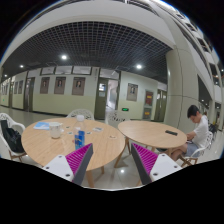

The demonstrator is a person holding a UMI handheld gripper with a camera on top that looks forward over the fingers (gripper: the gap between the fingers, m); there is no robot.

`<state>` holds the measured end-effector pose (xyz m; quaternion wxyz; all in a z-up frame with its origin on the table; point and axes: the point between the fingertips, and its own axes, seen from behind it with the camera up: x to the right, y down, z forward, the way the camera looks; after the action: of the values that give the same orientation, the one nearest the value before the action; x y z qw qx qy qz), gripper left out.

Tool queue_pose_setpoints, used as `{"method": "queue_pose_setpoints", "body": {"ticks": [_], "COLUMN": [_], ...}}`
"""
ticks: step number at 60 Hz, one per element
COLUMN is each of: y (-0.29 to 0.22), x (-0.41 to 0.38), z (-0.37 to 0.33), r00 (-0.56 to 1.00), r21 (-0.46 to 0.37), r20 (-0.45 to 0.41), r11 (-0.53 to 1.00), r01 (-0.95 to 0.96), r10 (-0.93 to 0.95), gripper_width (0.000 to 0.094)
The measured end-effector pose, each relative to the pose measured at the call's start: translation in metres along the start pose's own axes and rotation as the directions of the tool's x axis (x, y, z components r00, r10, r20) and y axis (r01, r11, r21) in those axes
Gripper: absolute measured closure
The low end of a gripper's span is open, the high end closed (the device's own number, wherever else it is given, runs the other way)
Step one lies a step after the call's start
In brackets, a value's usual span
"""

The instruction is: Pour water

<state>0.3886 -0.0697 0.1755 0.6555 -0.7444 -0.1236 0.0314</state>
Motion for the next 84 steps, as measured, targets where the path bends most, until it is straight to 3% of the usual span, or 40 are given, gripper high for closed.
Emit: {"method": "queue_pose_setpoints", "body": {"ticks": [8,21,38,61,63,67,68,70,78,84], "y": [-0.002,0.006,0.018,0.040,0.040,0.045,0.043,0.044,0.044,0.044], "x": [0.001,-0.047,-0.122,-0.143,-0.146,-0.160,-0.160,-0.162,-0.159,-0.155], "z": [-0.006,-0.010,0.048,0.209,0.211,0.227,0.228,0.231,0.234,0.230], "r00": [1.000,0.985,0.964,0.977,0.978,0.983,0.985,0.987,0.991,0.988], "r21": [0.014,0.035,0.038,0.032,0.034,0.052,0.056,0.050,0.063,0.059], "r20": [0.021,0.142,0.246,0.120,0.132,0.151,0.150,0.146,0.121,0.090], "r11": [1.000,0.995,0.995,0.984,0.987,0.994,0.995,0.997,0.996,0.991], "r01": [0.018,0.097,0.093,0.173,0.158,0.100,0.082,0.058,0.057,0.123], "r10": [-0.018,-0.101,-0.099,-0.176,-0.162,-0.107,-0.089,-0.064,-0.064,-0.128], "gripper_width": [0.0115,0.0118,0.0118,0.0125,0.0155,0.0428,0.0422,0.0498,0.0612,0.0619]}}
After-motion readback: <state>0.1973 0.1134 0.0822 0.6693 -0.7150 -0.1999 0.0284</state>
